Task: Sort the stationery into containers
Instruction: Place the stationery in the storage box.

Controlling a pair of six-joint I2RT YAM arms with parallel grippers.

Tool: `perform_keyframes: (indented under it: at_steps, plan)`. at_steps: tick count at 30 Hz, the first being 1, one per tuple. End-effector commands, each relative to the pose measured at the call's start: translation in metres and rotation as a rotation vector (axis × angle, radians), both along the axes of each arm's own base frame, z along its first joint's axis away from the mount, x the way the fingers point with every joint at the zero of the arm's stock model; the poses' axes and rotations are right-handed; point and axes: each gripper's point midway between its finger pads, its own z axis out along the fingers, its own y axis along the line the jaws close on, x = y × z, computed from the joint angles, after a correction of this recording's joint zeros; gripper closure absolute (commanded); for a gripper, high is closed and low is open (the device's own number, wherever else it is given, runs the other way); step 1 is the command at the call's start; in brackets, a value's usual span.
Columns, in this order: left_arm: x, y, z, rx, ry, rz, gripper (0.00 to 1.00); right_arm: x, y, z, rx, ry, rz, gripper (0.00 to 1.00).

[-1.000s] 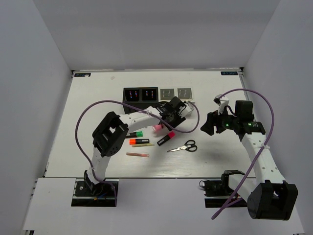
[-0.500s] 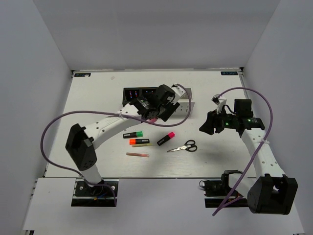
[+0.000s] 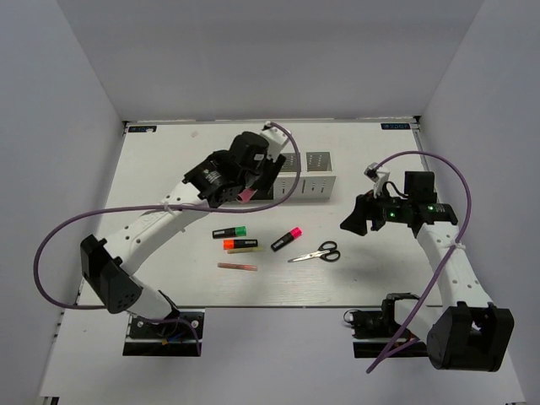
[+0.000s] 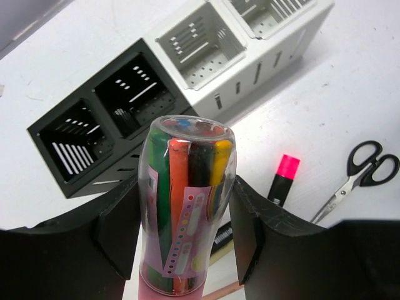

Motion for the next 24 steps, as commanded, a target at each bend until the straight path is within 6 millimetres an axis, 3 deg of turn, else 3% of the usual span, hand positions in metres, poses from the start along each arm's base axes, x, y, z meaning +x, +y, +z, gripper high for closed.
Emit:
perform_keyframes:
  at_steps: [1, 7, 8, 10, 11, 14, 15, 18, 24]
  plan:
    - [0.013, 0.017, 0.042, -0.127, -0.097, 0.044, 1.00, -0.004, 0.007, 0.013, 0.041, -0.059, 0.050, 0.26]
    - [0.037, 0.041, 0.062, -0.294, -0.096, 0.112, 1.00, -0.007, 0.009, 0.015, 0.052, -0.086, 0.074, 0.49]
    - [0.050, 0.056, 0.065, -0.315, -0.111, 0.153, 1.00, -0.008, 0.011, 0.015, 0.055, -0.090, 0.083, 0.51]
    - [0.055, 0.058, 0.059, -0.345, -0.087, 0.146, 1.00, -0.010, 0.011, 0.015, 0.057, -0.093, 0.095, 0.58]
    - [0.070, 0.070, 0.062, -0.380, -0.099, 0.188, 1.00, -0.010, 0.012, 0.015, 0.060, -0.088, 0.097, 0.58]
    - [0.087, 0.075, 0.059, -0.449, -0.091, 0.200, 1.00, -0.010, 0.012, 0.015, 0.057, -0.099, 0.105, 0.59]
    - [0.095, 0.079, 0.047, -0.472, -0.060, 0.215, 1.00, -0.010, 0.012, 0.014, 0.057, -0.096, 0.105, 0.61]
    - [0.118, 0.092, 0.041, -0.577, -0.044, 0.236, 1.00, -0.010, 0.012, 0.013, 0.060, -0.095, 0.112, 0.61]
    - [0.150, 0.085, 0.033, -0.644, -0.025, 0.180, 1.00, -0.015, 0.016, 0.009, 0.077, -0.105, 0.163, 0.65]
